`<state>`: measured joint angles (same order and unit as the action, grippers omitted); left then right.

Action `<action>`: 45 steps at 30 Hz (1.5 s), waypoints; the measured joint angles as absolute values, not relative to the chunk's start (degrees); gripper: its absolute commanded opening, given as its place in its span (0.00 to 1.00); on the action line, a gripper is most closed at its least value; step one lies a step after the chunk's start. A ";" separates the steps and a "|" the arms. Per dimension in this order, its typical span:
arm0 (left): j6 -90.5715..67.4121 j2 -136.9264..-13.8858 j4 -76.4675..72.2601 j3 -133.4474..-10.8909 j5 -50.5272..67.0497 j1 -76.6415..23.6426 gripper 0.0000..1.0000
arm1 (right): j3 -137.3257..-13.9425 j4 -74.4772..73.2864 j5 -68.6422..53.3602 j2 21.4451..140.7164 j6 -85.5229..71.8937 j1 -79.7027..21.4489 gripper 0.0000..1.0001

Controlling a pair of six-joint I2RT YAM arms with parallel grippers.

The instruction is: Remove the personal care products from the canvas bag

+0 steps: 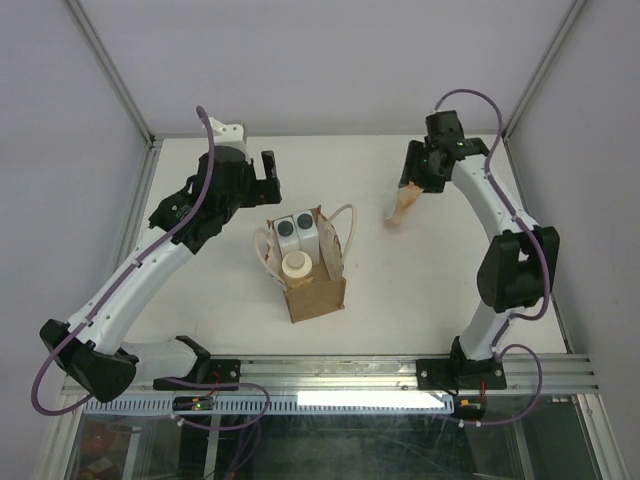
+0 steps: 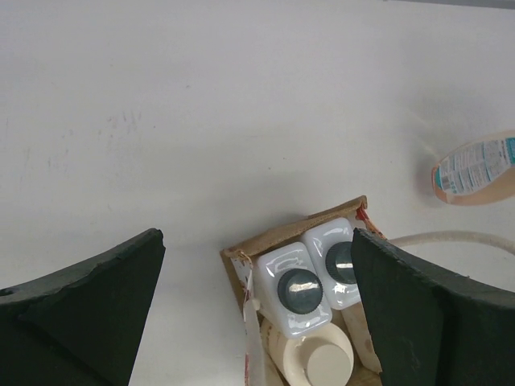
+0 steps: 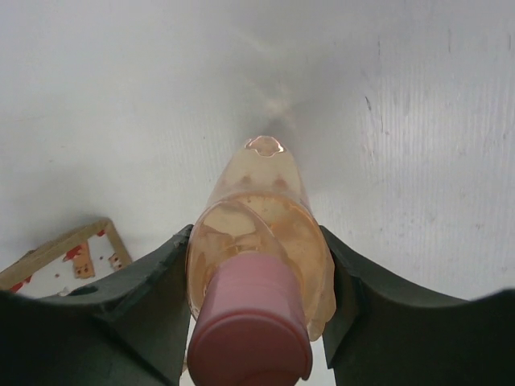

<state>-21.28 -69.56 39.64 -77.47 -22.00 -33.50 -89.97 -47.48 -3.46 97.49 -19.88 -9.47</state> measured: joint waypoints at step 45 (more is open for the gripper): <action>-22.76 -68.69 41.89 -79.59 -14.41 -31.77 0.99 | -100.64 -51.70 9.80 104.07 -7.49 -21.67 0.84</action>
